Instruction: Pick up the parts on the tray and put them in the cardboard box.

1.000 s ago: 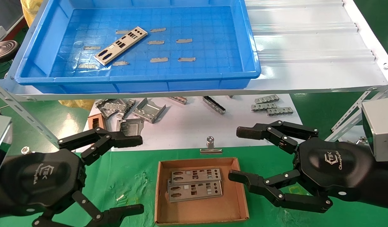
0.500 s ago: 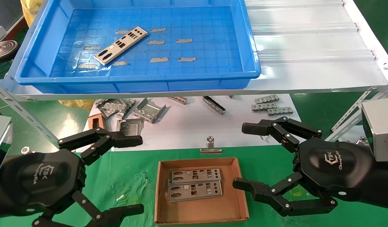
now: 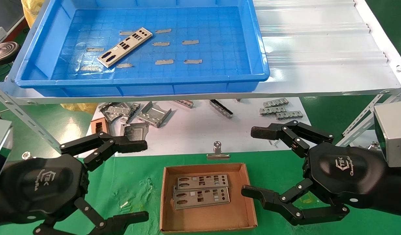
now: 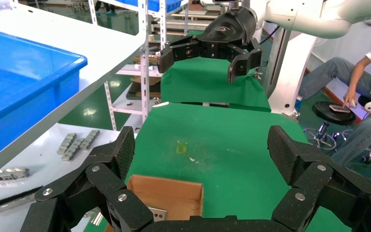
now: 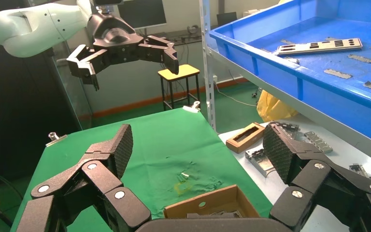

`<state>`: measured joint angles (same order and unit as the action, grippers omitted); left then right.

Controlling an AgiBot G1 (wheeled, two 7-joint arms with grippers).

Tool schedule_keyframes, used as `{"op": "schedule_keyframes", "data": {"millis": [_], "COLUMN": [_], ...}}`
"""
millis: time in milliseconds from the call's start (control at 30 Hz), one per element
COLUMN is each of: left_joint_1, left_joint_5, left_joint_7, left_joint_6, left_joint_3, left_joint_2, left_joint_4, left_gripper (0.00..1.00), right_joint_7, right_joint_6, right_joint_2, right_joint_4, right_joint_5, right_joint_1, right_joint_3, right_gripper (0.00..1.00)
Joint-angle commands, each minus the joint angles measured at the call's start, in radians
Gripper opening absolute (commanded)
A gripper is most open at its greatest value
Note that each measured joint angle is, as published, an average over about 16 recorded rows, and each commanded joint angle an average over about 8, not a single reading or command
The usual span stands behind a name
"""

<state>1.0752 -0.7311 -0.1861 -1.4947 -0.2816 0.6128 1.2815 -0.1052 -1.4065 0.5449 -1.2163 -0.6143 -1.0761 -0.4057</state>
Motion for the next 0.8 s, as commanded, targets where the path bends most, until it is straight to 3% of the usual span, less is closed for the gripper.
{"op": "schedule_keyframes", "data": {"millis": [33,800], "left_joint_1": [0.000,0.000], "left_joint_5": [0.000,0.000], "left_joint_7": [0.000,0.000], "left_joint_6": [0.000,0.000], "left_joint_3": [0.000,0.000], "left_joint_2": [0.000,0.000], "left_joint_4": [0.000,0.000], "left_gripper": [1.00,1.00], "right_joint_7": [0.000,0.000], "right_joint_6": [0.000,0.000], "right_joint_2": [0.000,0.000], "right_joint_4": [0.000,0.000], "right_joint_5": [0.000,0.000], "right_joint_1": [0.000,0.000], "right_joint_3": [0.000,0.000], "right_gripper": [0.00,0.00]}}
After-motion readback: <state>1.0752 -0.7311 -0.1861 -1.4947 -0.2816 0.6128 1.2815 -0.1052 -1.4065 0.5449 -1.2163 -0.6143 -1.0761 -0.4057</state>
